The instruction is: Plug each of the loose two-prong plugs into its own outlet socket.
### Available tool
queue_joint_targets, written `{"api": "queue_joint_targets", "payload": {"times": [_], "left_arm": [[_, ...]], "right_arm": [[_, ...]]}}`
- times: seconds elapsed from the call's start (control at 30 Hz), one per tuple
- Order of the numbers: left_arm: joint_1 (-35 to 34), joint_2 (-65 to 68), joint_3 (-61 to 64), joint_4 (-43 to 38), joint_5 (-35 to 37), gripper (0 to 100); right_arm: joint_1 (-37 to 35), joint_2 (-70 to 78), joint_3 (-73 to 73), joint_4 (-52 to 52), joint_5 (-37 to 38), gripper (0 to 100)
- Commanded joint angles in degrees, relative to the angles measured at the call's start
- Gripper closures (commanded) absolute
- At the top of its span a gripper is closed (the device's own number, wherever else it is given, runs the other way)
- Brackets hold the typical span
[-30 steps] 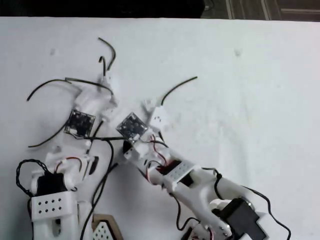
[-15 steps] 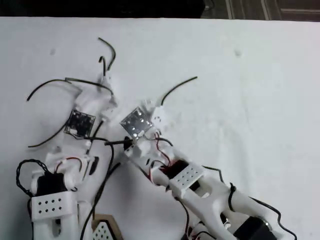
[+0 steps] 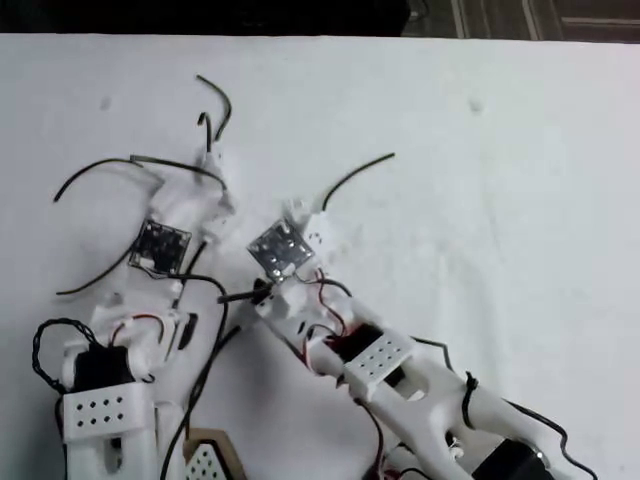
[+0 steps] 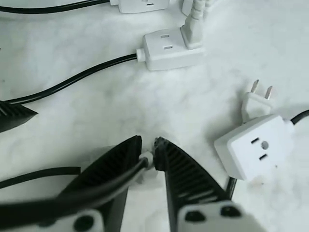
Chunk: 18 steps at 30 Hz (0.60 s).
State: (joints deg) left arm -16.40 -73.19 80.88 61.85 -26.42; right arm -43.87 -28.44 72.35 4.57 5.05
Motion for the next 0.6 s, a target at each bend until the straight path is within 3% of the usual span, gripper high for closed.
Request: {"api": "queue_joint_targets", "payload": {"times": [0.0,0.23,0.57], "left_arm": [[-0.5,-0.8,-0.3,-1.0,-0.4,74],[-1.8,-0.8,-0.4,-1.1,-0.4,74],[-3.8,-0.8,-0.2,-3.1,-0.1,74]], "right_arm": [[-0.3,-0.7,0.4,0.7,-0.2,98.1],[-0.4,-1.5,-0.3,0.0,-0.2,98.1],[5.5,0.0,-17.5,-1.1,-0.2,98.1]]}}
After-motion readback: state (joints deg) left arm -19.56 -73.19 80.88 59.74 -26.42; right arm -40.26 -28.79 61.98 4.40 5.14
